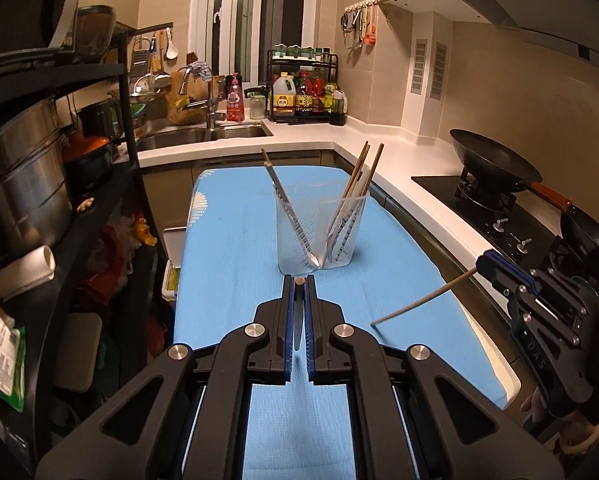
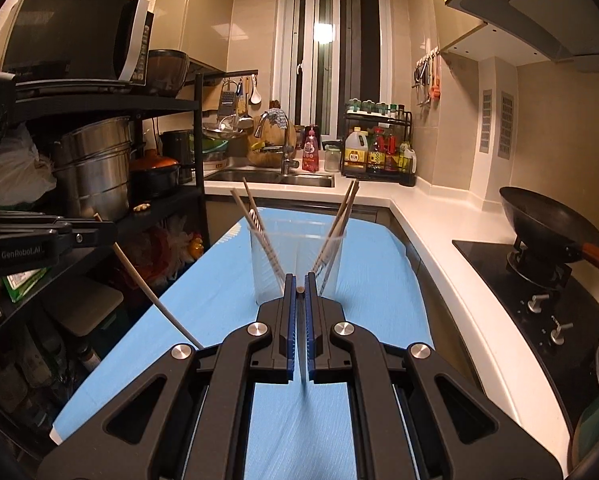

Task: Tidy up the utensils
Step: 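Lift both chopsticks and carry them over the clear container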

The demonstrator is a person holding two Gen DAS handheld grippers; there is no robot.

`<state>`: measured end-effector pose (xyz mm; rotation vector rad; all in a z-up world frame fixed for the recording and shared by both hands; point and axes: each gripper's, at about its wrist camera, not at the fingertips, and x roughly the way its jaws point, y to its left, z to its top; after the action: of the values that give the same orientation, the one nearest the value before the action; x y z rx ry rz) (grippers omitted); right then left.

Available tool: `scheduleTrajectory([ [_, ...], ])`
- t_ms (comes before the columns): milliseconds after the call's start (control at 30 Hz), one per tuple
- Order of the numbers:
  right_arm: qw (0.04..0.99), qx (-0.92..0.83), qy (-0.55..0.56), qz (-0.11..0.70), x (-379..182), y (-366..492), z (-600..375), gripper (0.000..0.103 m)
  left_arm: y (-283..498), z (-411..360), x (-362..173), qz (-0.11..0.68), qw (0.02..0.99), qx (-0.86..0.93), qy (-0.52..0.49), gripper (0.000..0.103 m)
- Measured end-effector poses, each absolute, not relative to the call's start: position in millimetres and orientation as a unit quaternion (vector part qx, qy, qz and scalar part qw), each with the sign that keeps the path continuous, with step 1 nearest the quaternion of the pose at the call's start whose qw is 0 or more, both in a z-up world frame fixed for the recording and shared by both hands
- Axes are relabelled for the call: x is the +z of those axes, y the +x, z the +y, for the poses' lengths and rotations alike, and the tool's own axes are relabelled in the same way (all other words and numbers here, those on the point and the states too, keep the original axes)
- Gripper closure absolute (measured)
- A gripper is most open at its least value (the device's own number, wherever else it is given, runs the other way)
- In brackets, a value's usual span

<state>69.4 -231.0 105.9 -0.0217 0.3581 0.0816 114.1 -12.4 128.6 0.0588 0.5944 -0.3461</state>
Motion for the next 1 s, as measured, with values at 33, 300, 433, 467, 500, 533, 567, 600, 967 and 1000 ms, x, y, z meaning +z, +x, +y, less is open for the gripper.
scheduleTrajectory([
  [33, 0.983, 0.043, -0.008, 0.178, 111.7, 73.9, -232.5, 0.099, 117.0, -13.9, 134.0, 0.291, 0.94, -0.172, 0.031, 0.098],
  [300, 0.984, 0.057, 0.005, 0.17, 160.7, 115.1, -241.6, 0.099, 145.6, -28.4, 183.4, 0.282, 0.94, -0.19, 0.041, 0.098],
  [433, 0.986, 0.058, 0.006, 0.156, 186.2, 137.7, -244.2, 0.099, 160.7, -37.4, 210.2, 0.272, 0.94, -0.199, 0.048, 0.098],
  [467, 0.986, 0.058, 0.007, 0.154, 191.7, 141.7, -243.6, 0.099, 164.6, -40.0, 217.0, 0.269, 0.941, -0.201, 0.05, 0.098],
  [500, 0.987, 0.058, 0.008, 0.15, 198.6, 148.1, -244.4, 0.099, 168.3, -42.8, 223.5, 0.265, 0.941, -0.203, 0.052, 0.098],
  [533, 0.988, 0.058, 0.008, 0.146, 204.6, 154.0, -245.0, 0.099, 170.7, -45.6, 229.1, 0.262, 0.942, -0.205, 0.053, 0.098],
  [567, 0.988, 0.057, 0.007, 0.141, 210.8, 159.0, -245.5, 0.099, 174.7, -48.7, 235.9, 0.258, 0.942, -0.209, 0.056, 0.098],
  [600, 0.989, 0.057, 0.007, 0.135, 216.8, 163.0, -245.9, 0.099, 178.5, -51.9, 241.8, 0.253, 0.943, -0.211, 0.058, 0.098],
  [967, 0.993, 0.049, -0.01, 0.107, 241.4, 219.6, -242.1, 0.099, 236.3, -85.0, 258.1, 0.242, 0.944, -0.211, 0.074, 0.098],
  [1000, 0.993, 0.049, -0.009, 0.109, 239.5, 225.6, -242.5, 0.099, 241.4, -86.4, 255.9, 0.244, 0.944, -0.21, 0.074, 0.098],
])
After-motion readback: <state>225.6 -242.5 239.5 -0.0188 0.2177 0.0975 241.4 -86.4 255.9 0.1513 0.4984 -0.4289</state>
